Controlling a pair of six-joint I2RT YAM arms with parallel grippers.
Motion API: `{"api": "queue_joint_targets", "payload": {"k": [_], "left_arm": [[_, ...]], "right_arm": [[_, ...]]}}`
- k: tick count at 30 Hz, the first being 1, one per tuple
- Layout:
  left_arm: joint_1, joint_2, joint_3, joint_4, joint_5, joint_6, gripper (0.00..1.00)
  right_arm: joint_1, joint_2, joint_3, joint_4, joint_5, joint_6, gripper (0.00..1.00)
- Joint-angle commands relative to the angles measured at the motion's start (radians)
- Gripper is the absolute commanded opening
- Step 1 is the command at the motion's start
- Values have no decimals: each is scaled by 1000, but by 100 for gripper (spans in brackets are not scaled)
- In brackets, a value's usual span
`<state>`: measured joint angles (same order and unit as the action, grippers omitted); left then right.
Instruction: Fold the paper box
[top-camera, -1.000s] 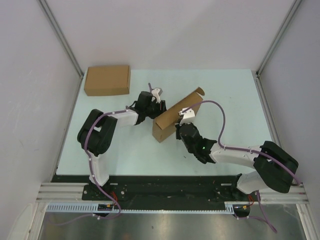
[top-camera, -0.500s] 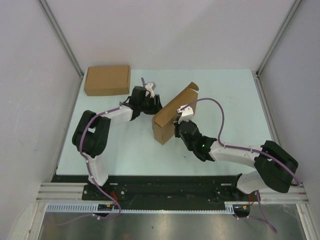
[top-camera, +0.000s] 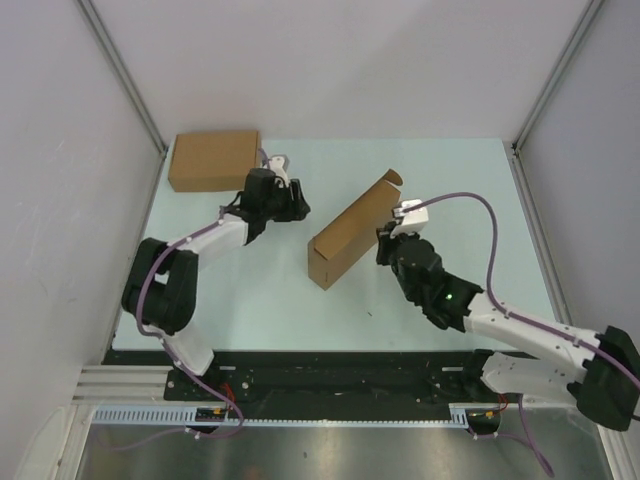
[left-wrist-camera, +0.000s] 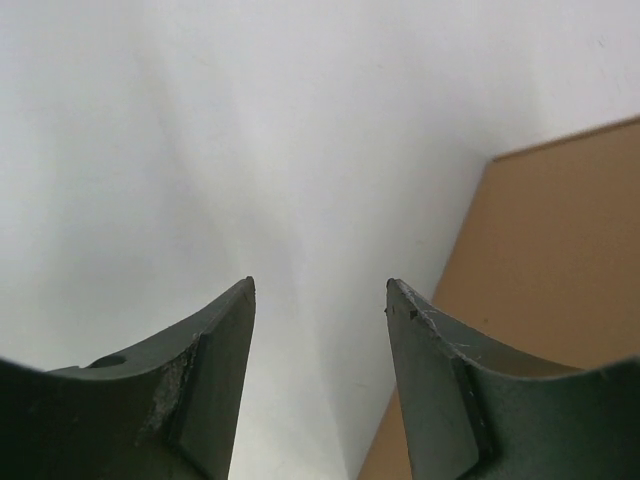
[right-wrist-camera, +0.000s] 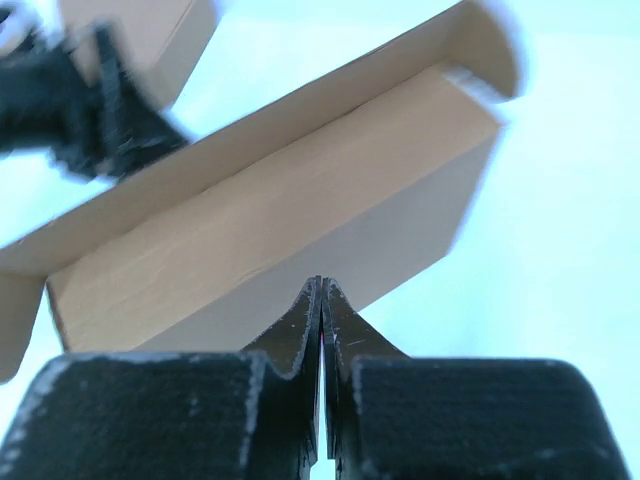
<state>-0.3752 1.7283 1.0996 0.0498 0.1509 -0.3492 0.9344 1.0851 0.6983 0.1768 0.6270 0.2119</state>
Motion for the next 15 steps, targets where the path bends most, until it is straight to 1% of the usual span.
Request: {"api": "queue_joint_targets", "payload": {"k": [1,2,3,4,5,6,7,8,9,10,11,12,13,14,15], "left_arm": [[33,-162,-55,-37,-221,-59,60],[35,-195,-78,-42,-285,-83,60],[38,-281,-143,-42,-336,-147,59],[42,-335,-183,-44,-446,-186,57],[42,-393,-228,-44,-482,-224,55],[42,-508,-319,-41,-507,-299,49],[41,-566,-363,-44,-545,-338,47],[39,-672,-403,-42,-559,-382,41],[29,-720,-476,-83,-562,-460,38],[15,-763,-515,-91,-568,-491,36],[0,-839,-574,-134,-583,-578,33],[-48,-874,-607,-139,-591,-617,32],[-80,-907,-638,-142,-635,-658,31],[-117,-961,-693,-146,-666,-751,30],[-199,-983,-717,-143,-694,-793,29]], "right_arm": [[-78,-129,18,-80,72,-8,0],[-107,-148,18,-101,80,15,0],[-138,-175,18,-112,74,39,0],[-225,-186,18,-120,39,108,0],[-271,-192,18,-135,10,150,0],[-337,-185,20,-141,-27,190,0],[-452,-177,20,-146,-120,286,0],[-521,-159,21,-148,-171,332,0],[-581,-116,20,-142,-229,380,0],[-679,-84,20,-111,-339,418,0],[-716,-52,20,-90,-378,491,0],[-745,20,18,-59,-453,513,0],[-772,54,21,19,-473,526,0],[-799,88,20,57,-487,565,0],[-821,131,20,99,-547,593,0]]}}
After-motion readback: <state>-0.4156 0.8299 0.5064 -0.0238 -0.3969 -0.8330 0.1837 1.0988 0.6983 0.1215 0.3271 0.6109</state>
